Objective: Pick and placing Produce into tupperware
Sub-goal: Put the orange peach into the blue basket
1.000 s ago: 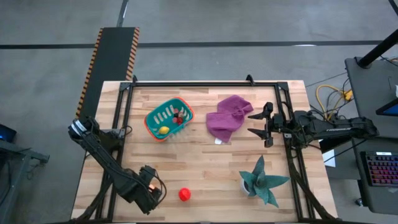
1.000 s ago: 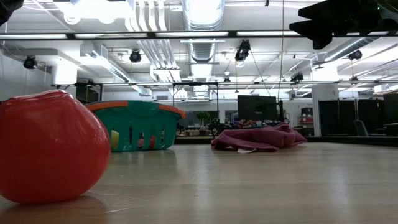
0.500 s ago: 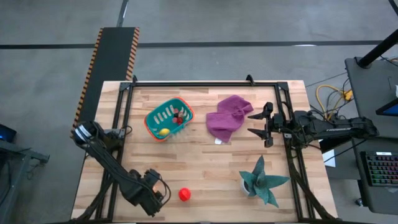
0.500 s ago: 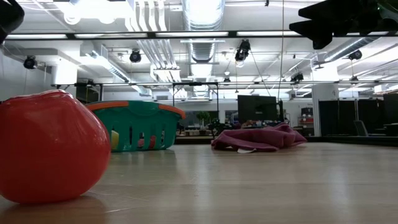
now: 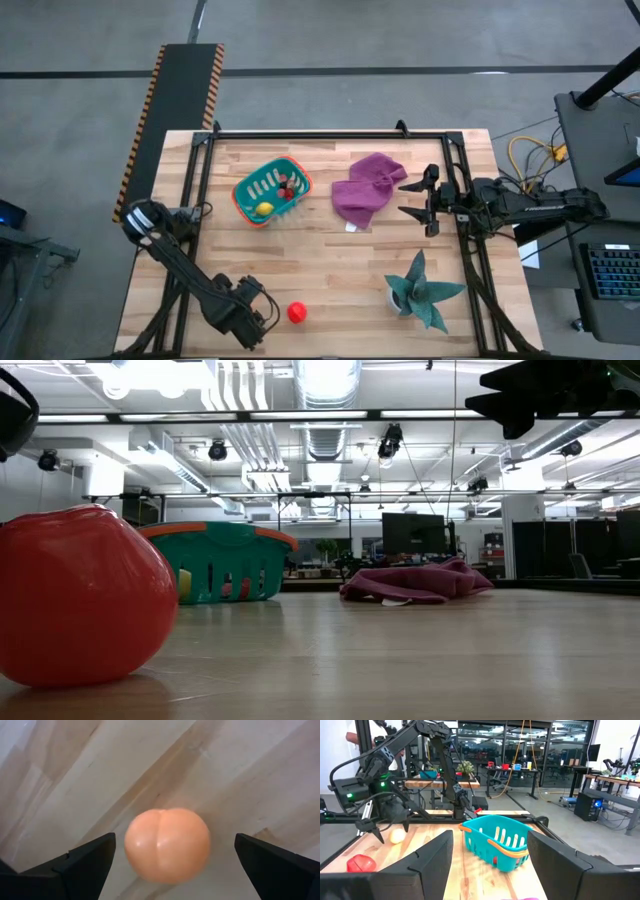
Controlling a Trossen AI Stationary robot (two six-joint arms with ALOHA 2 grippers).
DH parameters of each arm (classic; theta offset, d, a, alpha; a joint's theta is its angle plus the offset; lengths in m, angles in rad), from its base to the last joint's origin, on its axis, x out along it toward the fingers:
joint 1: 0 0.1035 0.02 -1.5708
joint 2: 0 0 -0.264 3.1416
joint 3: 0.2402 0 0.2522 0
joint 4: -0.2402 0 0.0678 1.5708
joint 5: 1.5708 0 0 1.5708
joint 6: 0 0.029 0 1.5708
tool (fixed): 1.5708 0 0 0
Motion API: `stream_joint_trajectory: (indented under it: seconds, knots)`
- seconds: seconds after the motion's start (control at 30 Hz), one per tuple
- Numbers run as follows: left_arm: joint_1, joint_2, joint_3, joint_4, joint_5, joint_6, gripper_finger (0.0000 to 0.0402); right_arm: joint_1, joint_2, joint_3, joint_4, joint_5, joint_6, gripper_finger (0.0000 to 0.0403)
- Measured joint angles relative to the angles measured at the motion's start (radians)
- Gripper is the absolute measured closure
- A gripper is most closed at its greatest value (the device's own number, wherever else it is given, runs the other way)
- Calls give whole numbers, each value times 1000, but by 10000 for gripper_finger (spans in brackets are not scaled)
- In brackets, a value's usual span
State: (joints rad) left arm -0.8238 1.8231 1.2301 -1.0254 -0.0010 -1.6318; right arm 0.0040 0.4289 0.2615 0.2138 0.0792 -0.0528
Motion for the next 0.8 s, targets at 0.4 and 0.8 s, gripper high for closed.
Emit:
stream_joint_trajectory:
  seconds: [0.4, 0.8]
  knots:
    - [2, 12, -55, 34, 9, 42, 9, 0, 0, 0, 0, 0, 0, 156]
    - [6, -5, -90, 64, 19, 53, 14, 0, 0, 1, 0, 0, -4, 156]
